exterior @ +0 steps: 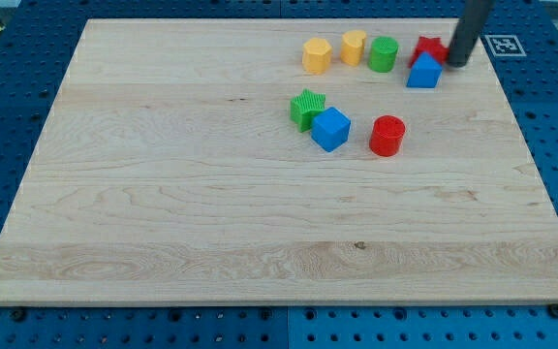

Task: Push the blue triangle into the red circle

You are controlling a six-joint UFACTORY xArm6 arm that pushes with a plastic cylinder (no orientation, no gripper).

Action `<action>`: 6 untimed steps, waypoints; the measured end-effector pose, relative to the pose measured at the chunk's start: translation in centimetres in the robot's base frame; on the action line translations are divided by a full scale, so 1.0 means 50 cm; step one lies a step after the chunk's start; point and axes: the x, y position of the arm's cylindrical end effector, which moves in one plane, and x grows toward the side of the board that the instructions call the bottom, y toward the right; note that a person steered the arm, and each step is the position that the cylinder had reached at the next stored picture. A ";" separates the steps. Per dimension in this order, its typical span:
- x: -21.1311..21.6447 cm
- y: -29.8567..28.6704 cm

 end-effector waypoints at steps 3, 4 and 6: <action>0.064 -0.067; 0.041 -0.088; 0.146 -0.155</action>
